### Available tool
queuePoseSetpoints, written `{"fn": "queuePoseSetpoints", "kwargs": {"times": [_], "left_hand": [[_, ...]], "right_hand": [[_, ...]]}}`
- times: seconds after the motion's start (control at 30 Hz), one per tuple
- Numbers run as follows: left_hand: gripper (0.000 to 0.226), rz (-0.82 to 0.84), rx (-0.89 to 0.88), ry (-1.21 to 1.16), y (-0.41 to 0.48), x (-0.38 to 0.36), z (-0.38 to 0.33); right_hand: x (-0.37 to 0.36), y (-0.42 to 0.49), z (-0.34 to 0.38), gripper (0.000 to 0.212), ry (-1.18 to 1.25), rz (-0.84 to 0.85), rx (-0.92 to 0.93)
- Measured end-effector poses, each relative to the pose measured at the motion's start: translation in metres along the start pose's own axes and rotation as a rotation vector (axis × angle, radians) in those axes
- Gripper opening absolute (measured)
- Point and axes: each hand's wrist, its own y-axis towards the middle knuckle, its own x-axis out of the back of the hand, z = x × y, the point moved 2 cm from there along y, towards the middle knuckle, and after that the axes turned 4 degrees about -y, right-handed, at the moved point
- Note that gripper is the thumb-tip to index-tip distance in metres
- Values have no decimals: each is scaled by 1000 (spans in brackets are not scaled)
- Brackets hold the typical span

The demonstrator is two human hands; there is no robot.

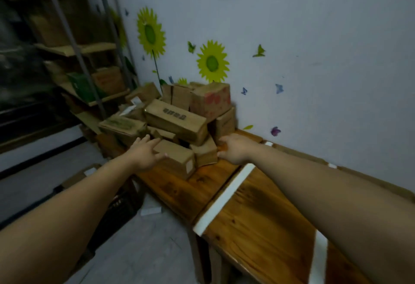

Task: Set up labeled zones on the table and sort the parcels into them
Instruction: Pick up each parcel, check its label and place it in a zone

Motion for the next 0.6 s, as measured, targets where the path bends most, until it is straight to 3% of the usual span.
{"fn": "queuePoseSetpoints", "kwargs": {"times": [0.33,0.6], "left_hand": [[70,-22,42,-73,162,71,78],[77,100,1,-109,310,79,110]], "right_hand": [[28,186,42,69,125,28,-46],[-4,280,45,73,208,-59,-311]]}}
